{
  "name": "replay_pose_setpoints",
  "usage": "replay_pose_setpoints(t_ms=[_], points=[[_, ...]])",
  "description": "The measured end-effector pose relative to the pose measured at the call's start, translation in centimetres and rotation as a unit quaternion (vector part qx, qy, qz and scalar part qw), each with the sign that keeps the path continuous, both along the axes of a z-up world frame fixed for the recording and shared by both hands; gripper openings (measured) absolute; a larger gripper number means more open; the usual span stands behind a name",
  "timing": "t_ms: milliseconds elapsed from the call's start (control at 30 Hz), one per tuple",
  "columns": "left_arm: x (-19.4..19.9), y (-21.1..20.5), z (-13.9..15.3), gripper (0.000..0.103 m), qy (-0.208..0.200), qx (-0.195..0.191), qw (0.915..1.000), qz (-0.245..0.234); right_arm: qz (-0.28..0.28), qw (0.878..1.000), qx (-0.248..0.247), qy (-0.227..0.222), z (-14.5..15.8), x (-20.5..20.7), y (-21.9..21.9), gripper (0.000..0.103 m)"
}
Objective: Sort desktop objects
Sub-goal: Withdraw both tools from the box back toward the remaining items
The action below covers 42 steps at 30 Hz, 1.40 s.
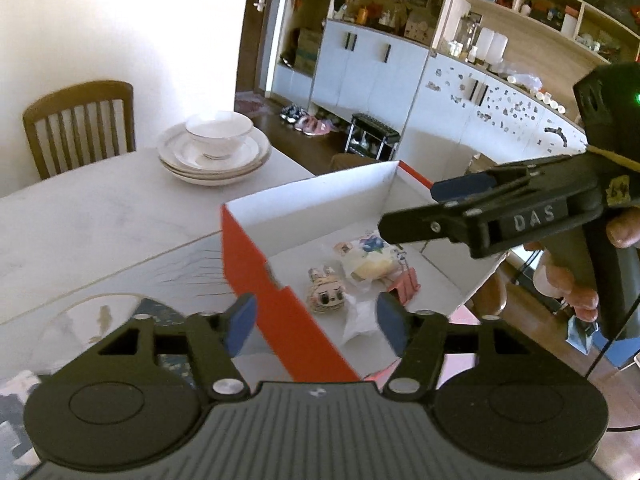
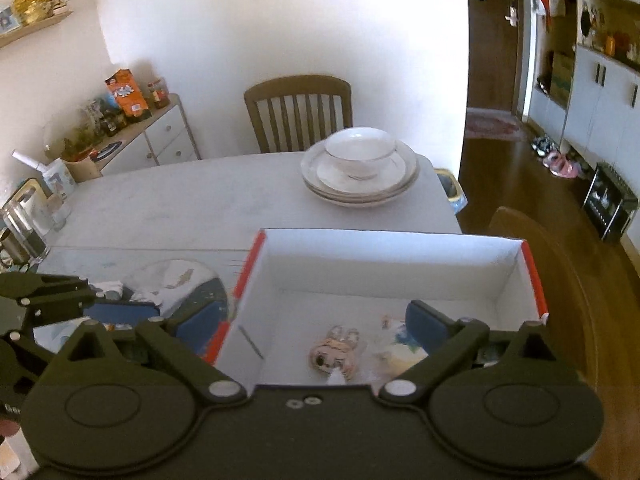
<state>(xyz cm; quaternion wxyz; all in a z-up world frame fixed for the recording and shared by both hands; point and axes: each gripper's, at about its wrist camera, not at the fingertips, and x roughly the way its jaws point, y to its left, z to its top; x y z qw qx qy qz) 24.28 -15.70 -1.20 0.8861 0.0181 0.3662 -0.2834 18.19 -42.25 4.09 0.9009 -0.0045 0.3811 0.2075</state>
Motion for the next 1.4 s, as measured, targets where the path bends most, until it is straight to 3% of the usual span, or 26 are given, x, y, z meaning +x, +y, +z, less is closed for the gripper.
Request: replay_pose_setpoints(t_ms=[300, 400, 667, 833, 900, 1400], points=[[-2.3, 5.2, 1.2, 0.072, -0.027, -0.008, 0.9994, 0.021, -0.004, 1.000, 0.023, -0.014, 0.5, -2.5, 3.3, 0.101], [-2.9, 6.9, 1.1, 0.079, -0.030, -0.006, 0.9990, 0.031, -0.003, 1.000, 0.023, -0.017, 0.5, -3.2, 4.8, 0.101], [-4.7, 11.8, 0.4, 0.085, -0.038, -0.006, 0.9975, 0.060, 0.002, 1.000, 0.021, -0.020, 0.1, -5.1, 8.5, 0.102], [-5.5, 14.8, -0.5, 0.093, -0.036, 0.001, 0.9958, 0.084, 0.002, 1.000, 0.024, -0.015, -0.3, -5.8, 10.9, 0.102], [-5.8, 15.8, -0.9, 0.101, -0.034, 0.007, 0.9953, 0.090, 0.003, 1.000, 0.022, -0.014, -0.6, -6.0, 11.8, 0.102], [-7.4, 21.8, -5.8, 0.102, 0.000, 0.037, 0.9940, 0.103, 0.021, 1.000, 0.016, 0.013, -3.3, -5.7, 19.2, 0.101]])
